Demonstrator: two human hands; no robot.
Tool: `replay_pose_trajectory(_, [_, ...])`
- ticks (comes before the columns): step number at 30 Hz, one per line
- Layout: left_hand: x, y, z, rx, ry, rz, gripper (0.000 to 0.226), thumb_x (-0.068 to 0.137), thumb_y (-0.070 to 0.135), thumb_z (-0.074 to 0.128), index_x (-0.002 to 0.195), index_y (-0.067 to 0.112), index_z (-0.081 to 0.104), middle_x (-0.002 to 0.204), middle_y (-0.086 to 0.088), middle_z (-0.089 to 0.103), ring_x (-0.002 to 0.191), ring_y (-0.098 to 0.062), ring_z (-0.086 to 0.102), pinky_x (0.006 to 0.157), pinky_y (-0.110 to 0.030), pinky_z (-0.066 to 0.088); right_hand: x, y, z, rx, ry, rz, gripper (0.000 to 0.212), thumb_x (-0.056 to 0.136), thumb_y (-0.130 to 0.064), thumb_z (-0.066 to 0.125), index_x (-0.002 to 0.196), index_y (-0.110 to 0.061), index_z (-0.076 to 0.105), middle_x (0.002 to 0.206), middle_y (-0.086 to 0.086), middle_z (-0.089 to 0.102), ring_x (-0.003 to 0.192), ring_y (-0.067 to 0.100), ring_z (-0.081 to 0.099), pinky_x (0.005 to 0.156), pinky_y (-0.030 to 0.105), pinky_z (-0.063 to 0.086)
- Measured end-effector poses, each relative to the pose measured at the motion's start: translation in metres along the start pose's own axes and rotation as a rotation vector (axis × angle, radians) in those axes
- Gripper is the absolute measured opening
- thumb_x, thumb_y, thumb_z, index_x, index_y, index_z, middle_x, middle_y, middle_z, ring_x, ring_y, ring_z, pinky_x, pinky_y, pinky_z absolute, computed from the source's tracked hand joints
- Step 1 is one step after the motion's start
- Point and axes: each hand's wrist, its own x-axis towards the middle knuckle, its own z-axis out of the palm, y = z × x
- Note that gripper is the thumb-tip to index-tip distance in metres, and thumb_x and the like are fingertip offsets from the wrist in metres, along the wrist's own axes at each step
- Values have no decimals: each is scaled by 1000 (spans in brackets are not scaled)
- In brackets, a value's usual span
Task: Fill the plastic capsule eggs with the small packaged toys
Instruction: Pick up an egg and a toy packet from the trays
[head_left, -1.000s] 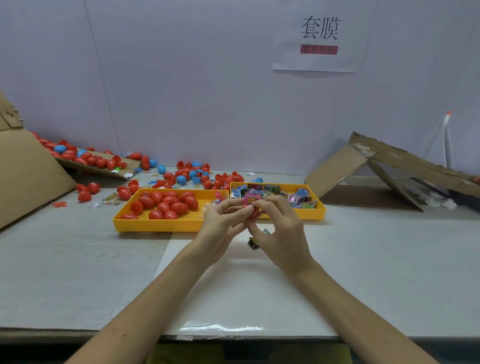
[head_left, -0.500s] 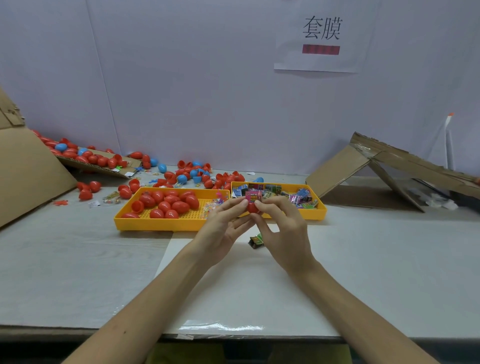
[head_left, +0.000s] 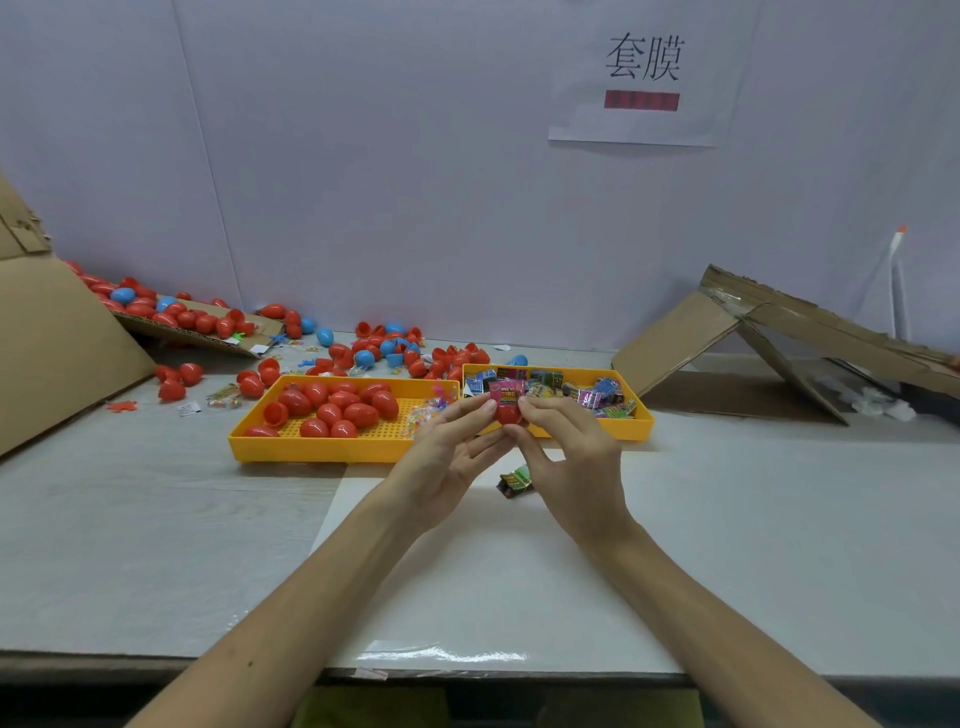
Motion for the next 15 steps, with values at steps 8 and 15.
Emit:
replay_pose_trajectory(8, [2,-1,-2,26,6,26,36,82,11,74,117,5,65,115,-17,74,108,-31,72,77,-30,61,1,-3,-2,27,-28,21,26,87,-15,74,108,0,73,104,10,74,96,25,71,83,41,59])
replay_pose_trajectory(15, [3,-2,-2,65,22,80,35,80,12,75,113,4,66,111,-15,75,106,-30,72,79,-30,61,2,-3,-1,58,-55,-8,27,88,-4,74,115,-1,73,108,12,68,102,22,66,90,31,56])
